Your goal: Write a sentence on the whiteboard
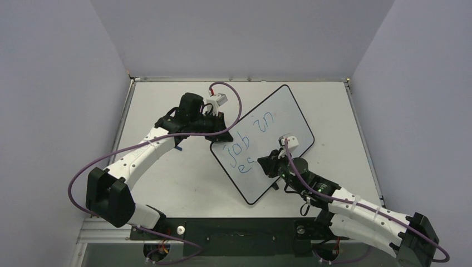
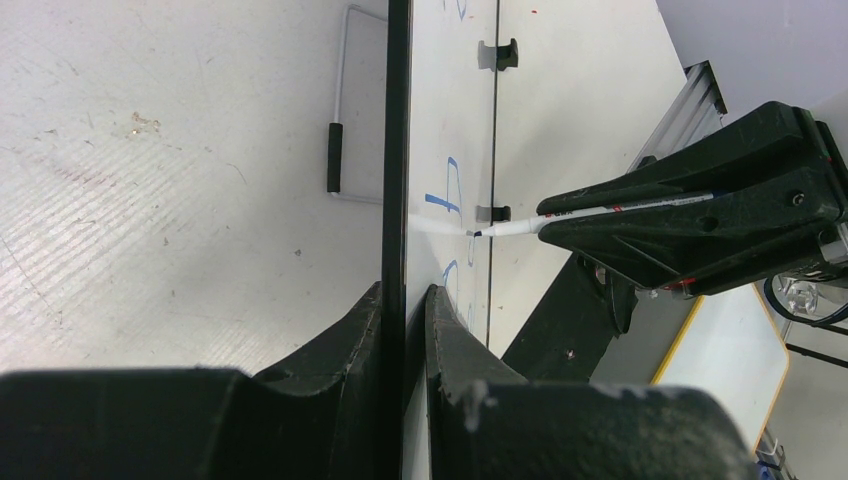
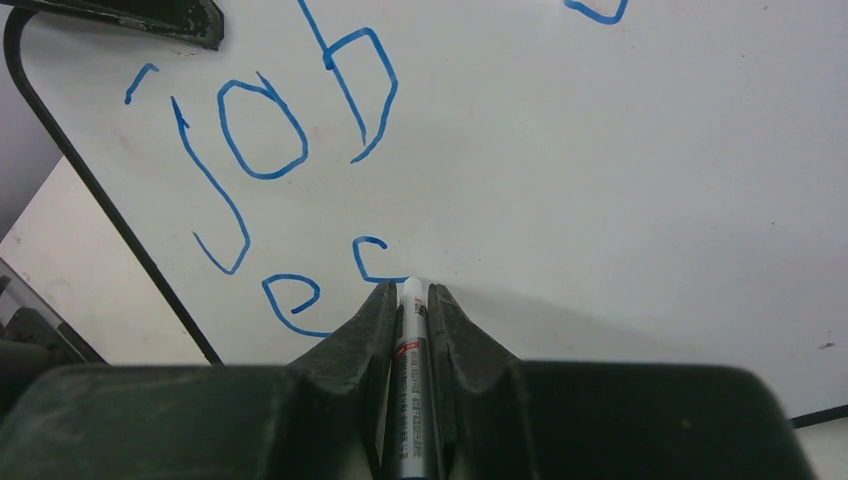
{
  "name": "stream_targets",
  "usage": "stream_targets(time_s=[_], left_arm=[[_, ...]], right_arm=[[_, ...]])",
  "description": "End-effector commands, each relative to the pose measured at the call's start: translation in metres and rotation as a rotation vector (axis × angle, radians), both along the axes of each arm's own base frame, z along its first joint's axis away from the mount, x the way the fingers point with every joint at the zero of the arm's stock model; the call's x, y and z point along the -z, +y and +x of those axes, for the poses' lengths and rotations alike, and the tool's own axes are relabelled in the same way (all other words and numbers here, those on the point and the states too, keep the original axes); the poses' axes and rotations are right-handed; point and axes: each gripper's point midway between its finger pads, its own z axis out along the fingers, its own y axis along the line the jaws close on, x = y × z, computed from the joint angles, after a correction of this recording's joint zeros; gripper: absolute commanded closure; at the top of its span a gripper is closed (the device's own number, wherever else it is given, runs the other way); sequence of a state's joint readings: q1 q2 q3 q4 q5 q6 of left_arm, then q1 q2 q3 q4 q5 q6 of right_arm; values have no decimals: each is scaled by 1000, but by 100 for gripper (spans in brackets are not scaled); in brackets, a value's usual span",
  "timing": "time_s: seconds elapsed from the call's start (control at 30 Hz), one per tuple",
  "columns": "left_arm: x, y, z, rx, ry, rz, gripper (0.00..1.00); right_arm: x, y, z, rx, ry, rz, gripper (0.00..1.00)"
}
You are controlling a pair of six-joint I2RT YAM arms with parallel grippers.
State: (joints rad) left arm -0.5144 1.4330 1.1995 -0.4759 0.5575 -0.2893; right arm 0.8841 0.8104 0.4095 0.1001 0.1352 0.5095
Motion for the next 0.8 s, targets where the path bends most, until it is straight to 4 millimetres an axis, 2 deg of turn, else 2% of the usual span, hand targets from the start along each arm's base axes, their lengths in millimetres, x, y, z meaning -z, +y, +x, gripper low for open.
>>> stream_targets(time_s=[0.0, 0.47, 0.77], left_arm=[[22, 22, 4, -41, -43, 140, 100], [24, 22, 4, -42, -43, 139, 100], [24, 21, 4, -41, -42, 139, 100]], right_arm=[[-13, -9, 11, 67, -26, -17, 100], [-36, 11, 19, 26, -52, 11, 100], [-46, 16, 20, 12, -68, 31, 100]])
